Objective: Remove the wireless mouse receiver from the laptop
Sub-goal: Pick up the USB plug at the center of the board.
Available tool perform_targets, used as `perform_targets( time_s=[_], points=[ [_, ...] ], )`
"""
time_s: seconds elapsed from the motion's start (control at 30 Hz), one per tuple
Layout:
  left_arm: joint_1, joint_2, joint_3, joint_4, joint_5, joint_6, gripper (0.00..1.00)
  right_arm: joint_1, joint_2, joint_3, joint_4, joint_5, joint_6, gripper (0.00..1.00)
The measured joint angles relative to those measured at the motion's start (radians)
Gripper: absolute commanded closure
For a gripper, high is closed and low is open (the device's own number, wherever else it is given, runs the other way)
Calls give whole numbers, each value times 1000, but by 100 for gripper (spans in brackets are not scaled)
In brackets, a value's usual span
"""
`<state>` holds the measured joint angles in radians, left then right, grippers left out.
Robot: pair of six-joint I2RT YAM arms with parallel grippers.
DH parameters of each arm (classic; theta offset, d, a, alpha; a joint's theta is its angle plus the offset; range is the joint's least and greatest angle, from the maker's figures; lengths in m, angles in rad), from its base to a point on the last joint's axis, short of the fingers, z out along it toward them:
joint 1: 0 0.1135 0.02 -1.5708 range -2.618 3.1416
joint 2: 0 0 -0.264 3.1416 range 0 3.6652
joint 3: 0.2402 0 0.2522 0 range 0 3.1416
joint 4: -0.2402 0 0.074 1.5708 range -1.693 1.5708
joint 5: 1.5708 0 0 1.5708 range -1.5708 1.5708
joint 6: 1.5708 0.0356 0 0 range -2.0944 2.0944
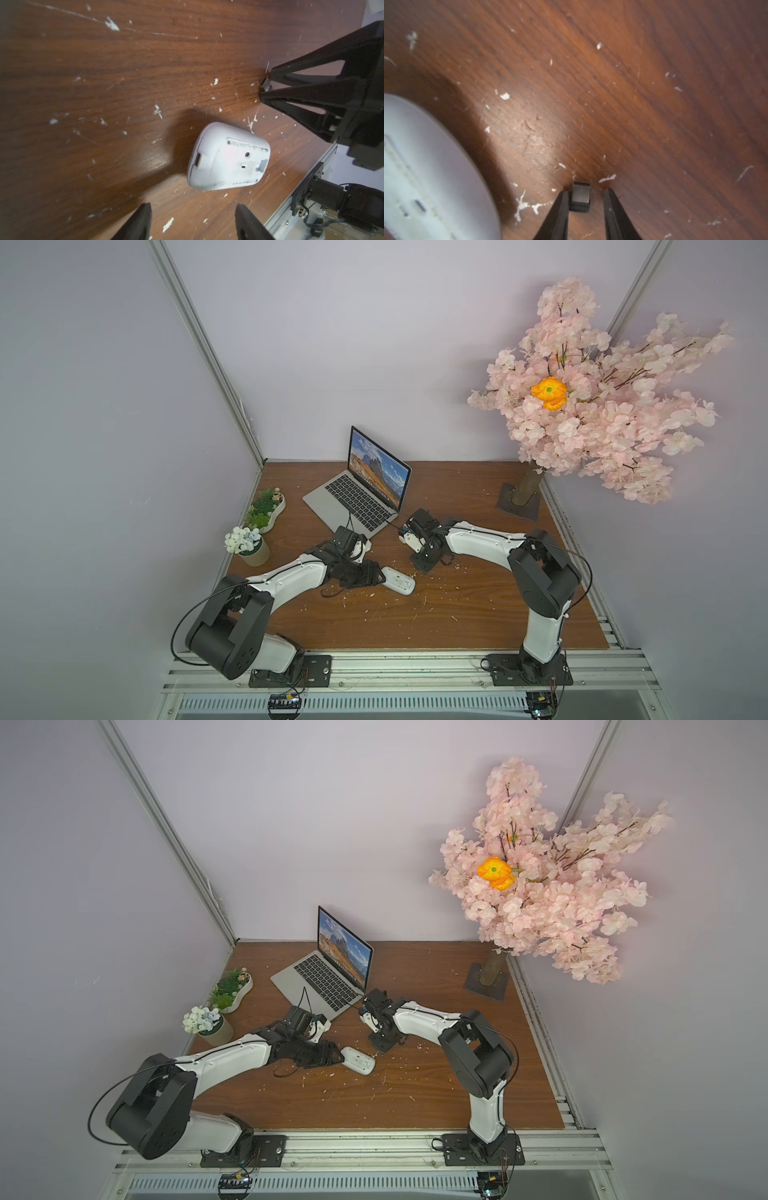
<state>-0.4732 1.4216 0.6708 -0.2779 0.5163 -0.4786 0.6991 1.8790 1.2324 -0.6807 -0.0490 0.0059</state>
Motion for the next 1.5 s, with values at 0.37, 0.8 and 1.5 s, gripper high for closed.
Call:
perform_targets(
  time_s=[0.37, 0.8, 1.5],
  points=[
    [8, 3, 2, 0, 1, 13, 33, 15, 16, 26, -32, 16, 53, 75],
    [10, 3, 2, 0, 4, 13, 33, 17, 25, 40, -57, 27, 93, 73],
    [10, 3, 2, 0, 7, 13, 33, 22, 27, 44, -70, 23, 114, 100]
  ],
)
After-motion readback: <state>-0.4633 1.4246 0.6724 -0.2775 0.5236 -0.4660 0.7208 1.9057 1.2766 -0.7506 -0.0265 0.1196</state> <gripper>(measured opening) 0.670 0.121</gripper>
